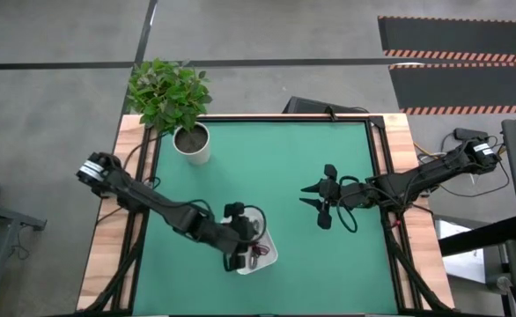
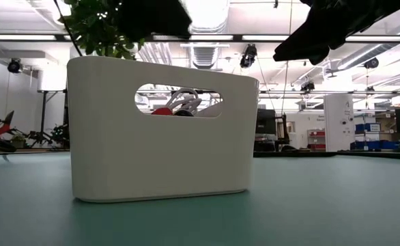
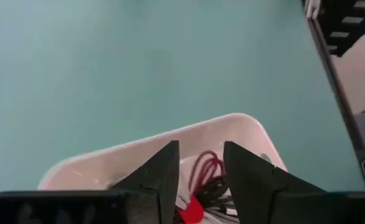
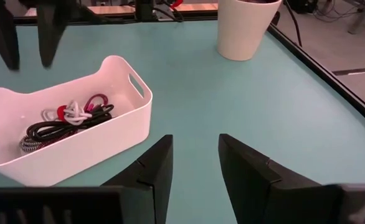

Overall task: Pick and place USB-C Cables
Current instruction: Put the white charger cable into the white bin

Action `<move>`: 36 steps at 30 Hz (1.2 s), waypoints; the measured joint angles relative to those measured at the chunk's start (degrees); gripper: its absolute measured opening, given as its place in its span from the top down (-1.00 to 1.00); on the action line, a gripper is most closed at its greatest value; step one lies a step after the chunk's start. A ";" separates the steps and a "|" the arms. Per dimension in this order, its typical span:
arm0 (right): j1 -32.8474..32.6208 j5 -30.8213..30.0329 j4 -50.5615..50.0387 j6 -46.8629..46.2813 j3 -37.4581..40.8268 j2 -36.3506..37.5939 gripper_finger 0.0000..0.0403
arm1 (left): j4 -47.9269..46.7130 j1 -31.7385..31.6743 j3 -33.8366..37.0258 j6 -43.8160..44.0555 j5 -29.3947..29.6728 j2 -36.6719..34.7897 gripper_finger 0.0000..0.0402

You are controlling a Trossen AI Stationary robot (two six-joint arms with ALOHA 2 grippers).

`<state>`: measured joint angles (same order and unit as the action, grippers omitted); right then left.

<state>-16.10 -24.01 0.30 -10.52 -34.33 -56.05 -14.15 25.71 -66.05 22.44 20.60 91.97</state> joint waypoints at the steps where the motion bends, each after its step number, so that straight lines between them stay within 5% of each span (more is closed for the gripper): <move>1: 0.00 0.02 0.00 0.00 0.00 0.00 0.41 | 0.09 0.00 0.03 0.80 -0.16 0.69 0.45; 26: 0.00 0.01 0.00 -0.35 0.47 0.00 0.39 | 0.07 -1.29 2.41 7.25 2.41 6.31 0.46; 36: 0.00 0.00 -0.02 -0.42 0.87 0.00 0.42 | 0.15 -1.28 2.96 7.02 2.36 6.26 0.96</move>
<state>-16.10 -24.01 0.27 -10.94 -33.45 -56.05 -14.01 24.44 -63.09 29.46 22.96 98.22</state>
